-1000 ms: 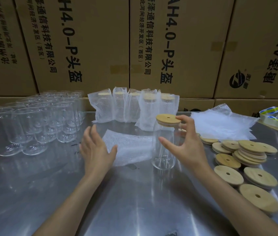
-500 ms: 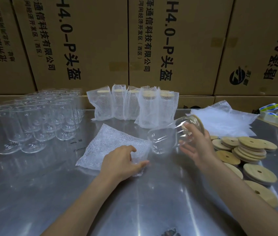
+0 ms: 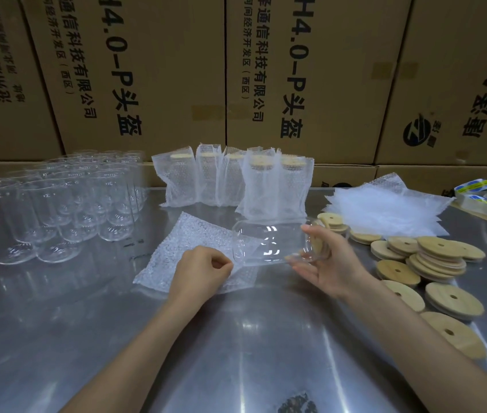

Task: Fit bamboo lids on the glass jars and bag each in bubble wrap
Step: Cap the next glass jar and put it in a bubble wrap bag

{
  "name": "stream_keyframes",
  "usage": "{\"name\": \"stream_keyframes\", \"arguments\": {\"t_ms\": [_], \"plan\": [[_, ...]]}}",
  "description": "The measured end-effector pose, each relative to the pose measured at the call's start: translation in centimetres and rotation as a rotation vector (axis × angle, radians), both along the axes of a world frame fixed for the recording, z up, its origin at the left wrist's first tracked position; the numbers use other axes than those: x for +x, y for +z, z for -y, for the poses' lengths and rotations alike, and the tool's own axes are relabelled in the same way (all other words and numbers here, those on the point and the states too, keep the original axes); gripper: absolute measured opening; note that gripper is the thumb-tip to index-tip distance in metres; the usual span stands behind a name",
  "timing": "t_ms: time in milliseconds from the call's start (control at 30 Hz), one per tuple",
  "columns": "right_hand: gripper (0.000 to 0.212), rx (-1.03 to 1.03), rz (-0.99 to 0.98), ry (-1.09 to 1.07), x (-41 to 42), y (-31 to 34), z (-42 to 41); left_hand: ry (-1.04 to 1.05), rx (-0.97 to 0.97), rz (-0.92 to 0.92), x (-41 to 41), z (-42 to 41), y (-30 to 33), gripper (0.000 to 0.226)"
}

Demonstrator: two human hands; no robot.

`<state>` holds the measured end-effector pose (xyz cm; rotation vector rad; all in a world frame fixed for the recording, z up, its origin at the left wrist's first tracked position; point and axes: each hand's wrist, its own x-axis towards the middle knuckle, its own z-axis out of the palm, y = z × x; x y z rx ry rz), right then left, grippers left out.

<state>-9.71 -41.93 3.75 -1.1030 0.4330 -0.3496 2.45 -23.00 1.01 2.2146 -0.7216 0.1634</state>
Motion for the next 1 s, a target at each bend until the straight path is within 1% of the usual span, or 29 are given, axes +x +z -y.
{"name": "stream_keyframes", "arguments": {"t_ms": [100, 133, 200, 267, 333, 400, 500, 533, 600, 667, 700, 767, 833, 900, 933, 1000], "plan": [[0.024, 0.017, -0.026, -0.004, 0.1, -0.3, 0.2, 0.020, -0.067, 0.010, 0.4, -0.1, -0.2, 0.010], [0.027, 0.021, -0.033, -0.008, 0.2, -0.4, 0.3, 0.041, -0.112, 0.011, 0.4, -0.1, -0.1, 0.009], [0.043, 0.012, -0.044, -0.007, 0.2, -0.6, 0.1, 0.077, -0.250, 0.021, 0.5, -0.1, 0.1, 0.010], [0.056, -0.016, -0.050, 0.004, 0.1, -0.6, -0.2, 0.068, -0.414, 0.036, 0.2, 0.0, 0.5, 0.011], [0.061, -0.039, -0.048, 0.012, 0.0, -0.6, -0.6, 0.008, -0.520, 0.079, -0.4, 0.1, 0.9, 0.012], [0.055, -0.044, -0.043, 0.006, 0.2, -0.7, -1.0, -0.055, -0.564, 0.150, -1.2, 0.4, 1.2, 0.013], [0.030, -0.031, -0.011, -0.012, 0.4, -0.8, -1.6, -0.138, -0.585, 0.264, -2.4, 0.9, 1.7, 0.016], [0.026, -0.022, 0.004, -0.007, 0.5, -0.9, -1.8, -0.165, -0.579, 0.295, -2.9, 1.1, 1.7, 0.017], [0.028, 0.001, 0.012, 0.028, 0.6, -1.1, -2.5, -0.227, -0.555, 0.352, -3.8, 1.5, 1.7, 0.017], [0.036, 0.007, 0.026, 0.072, 0.8, -1.3, -3.4, -0.301, -0.540, 0.403, -4.9, 2.0, 1.6, 0.017], [0.034, 0.009, 0.055, 0.101, 0.8, -1.4, -3.6, -0.339, -0.537, 0.425, -5.4, 2.2, 1.5, 0.016], [0.023, 0.003, 0.147, 0.170, 0.8, -1.4, -4.2, -0.406, -0.519, 0.464, -6.3, 2.5, 1.6, 0.017], [0.020, -0.009, 0.213, 0.200, 0.7, -1.4, -4.4, -0.444, -0.474, 0.506, -6.6, 2.7, 1.9, 0.019], [0.017, 0.010, 0.228, 0.147, 0.8, -1.6, -4.3, -0.425, -0.447, 0.579, -6.2, 2.2, 2.4, 0.023], [0.021, 0.037, 0.214, 0.102, 0.9, -1.7, -3.9, -0.367, -0.450, 0.619, -5.8, 1.7, 2.8, 0.025], [0.034, 0.094, 0.171, 0.027, 0.7, -1.5, -3.4, -0.146, -0.475, 0.640, -3.9, 0.6, 3.8, 0.026]]}}
